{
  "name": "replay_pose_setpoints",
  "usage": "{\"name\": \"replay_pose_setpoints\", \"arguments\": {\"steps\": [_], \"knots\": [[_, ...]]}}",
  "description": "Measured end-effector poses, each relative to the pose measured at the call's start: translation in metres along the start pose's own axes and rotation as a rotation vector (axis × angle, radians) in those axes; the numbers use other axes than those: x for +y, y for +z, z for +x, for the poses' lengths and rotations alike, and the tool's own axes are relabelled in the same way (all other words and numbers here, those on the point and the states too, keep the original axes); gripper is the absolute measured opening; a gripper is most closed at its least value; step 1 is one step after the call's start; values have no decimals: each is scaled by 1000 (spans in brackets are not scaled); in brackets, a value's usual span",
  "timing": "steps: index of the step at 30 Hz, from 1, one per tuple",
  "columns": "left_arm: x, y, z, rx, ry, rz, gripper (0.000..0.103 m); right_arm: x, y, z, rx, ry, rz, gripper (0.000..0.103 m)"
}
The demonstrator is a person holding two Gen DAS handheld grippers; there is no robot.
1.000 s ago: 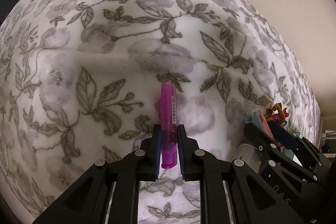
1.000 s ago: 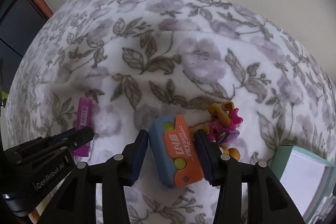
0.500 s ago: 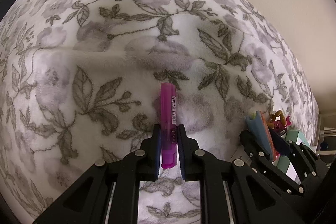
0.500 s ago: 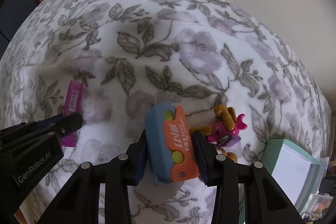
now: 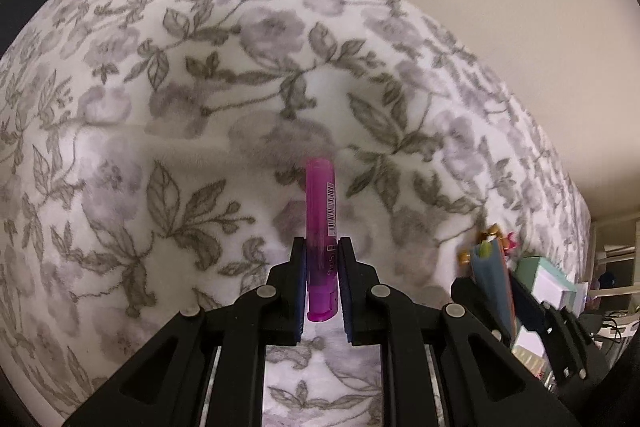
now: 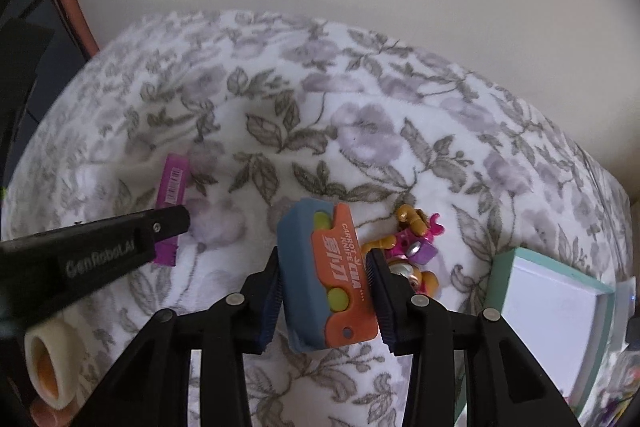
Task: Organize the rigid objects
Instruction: 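Lift both held items and carry them over the tray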
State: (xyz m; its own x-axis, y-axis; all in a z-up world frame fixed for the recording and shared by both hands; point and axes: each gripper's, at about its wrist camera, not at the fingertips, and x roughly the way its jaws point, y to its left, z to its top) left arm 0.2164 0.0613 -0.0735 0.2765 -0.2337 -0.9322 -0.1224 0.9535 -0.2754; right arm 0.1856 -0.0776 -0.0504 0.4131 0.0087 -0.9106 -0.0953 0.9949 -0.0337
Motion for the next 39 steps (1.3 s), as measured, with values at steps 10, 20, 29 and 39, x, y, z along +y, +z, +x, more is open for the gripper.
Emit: {"name": "replay_pose_setpoints", "arguments": {"steps": [10,20,29,39], "knots": [[-54,-5,-39,-92,-57,109,15,-71,-16,-44,-105,10,185,42],[-146,-35,-41,-90,-116,329,15,-184,-51,-74,-116,-84,391,42],[-222,-84,-17,-41,-159,546,15,-259,-92,-86,-64,-140,549,43],[-259,-108,35,26,-136,637,15,-272,-114,-34,76,-101,581,43]]}}
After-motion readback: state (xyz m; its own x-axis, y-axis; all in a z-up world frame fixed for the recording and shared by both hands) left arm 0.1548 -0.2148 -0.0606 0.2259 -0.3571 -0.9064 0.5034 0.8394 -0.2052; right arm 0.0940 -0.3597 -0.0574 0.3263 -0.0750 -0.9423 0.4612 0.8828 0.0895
